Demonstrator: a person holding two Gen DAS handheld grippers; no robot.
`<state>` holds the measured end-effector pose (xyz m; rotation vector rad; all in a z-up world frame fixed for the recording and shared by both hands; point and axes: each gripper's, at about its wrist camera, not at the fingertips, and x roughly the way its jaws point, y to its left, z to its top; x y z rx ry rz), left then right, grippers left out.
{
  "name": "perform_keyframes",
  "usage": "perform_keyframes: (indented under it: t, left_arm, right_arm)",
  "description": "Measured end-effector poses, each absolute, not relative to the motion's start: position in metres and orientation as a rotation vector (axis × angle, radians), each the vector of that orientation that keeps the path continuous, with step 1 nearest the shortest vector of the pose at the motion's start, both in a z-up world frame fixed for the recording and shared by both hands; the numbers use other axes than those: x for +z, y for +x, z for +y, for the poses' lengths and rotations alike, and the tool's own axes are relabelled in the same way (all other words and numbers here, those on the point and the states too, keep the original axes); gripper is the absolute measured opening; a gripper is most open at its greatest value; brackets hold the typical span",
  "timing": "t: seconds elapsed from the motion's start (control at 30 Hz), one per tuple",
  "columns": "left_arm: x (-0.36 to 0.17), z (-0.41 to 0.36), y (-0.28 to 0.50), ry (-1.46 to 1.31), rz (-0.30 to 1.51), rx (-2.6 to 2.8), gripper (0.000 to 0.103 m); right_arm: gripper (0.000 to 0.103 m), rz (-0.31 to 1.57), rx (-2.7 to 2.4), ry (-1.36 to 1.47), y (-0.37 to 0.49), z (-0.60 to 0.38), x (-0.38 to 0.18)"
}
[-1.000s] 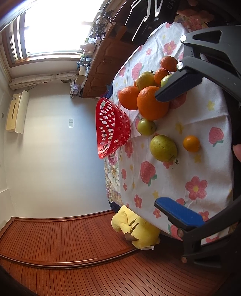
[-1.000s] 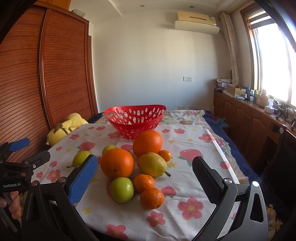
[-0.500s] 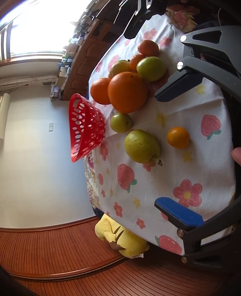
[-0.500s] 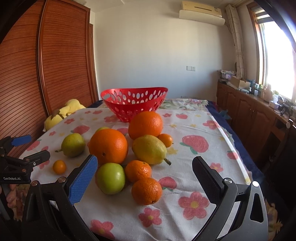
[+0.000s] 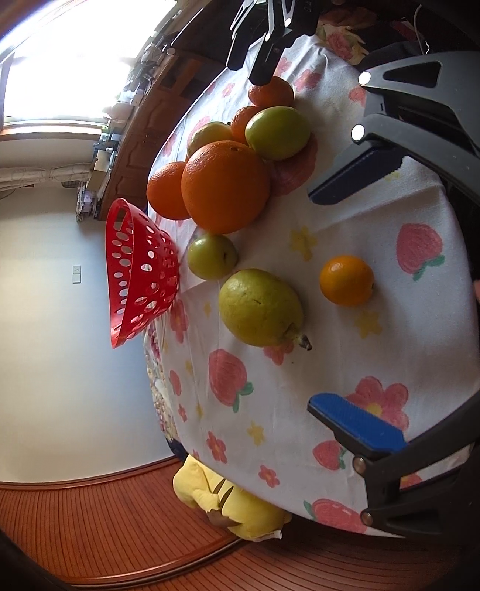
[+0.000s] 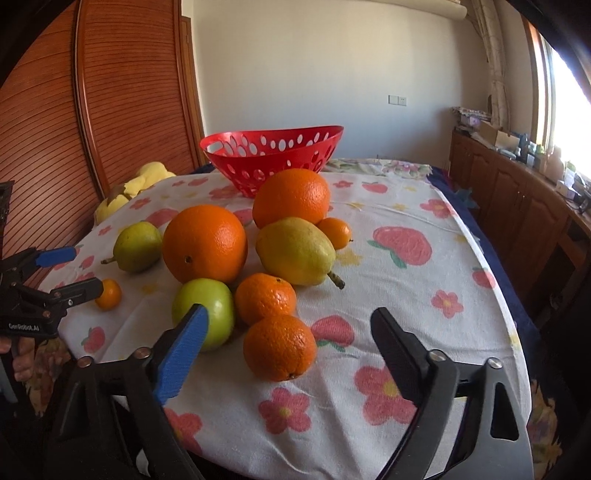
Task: Organize fruits
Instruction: 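Grasp the small tangerine with the left tool while the right tool grasps an orange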
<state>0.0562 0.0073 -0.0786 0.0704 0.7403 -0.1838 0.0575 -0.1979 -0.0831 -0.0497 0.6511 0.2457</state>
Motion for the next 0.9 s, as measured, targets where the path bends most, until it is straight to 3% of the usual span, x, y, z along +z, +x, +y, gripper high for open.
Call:
perform_keyframes:
  t: [0.1,0.27,0.47,0.8,0.9]
  left_arm:
    - [-0.081,0.007,0.059,0.064,0.759,-0.215,0.095]
    - [-0.086,0.008,0.061,0.063,0.773,-0.227,0.085]
    - [-0.091,0.010,0.064,0.055,0.798,-0.238,0.065]
    - [-0.103,0.007,0.065,0.057,0.851,-0.248,0.062]
    - [-0.106,0.007,0.066,0.060,0.863,-0.252,0.048]
  right_arm:
    - [0.078,0.667,0.243,-0.055,0.059,-0.201,-0.087]
    - [0.076,0.697,0.266,-0.057,0.060,-0.203,-0.094]
    - [0.074,0.724,0.296,-0.078,0.061,-0.200,-0.101]
    - [0.070,0.765,0.315,-0.105,0.071,-0.193,-0.114]
    - [0.067,0.776,0.317,-0.110,0.074,-0.192,-0.117]
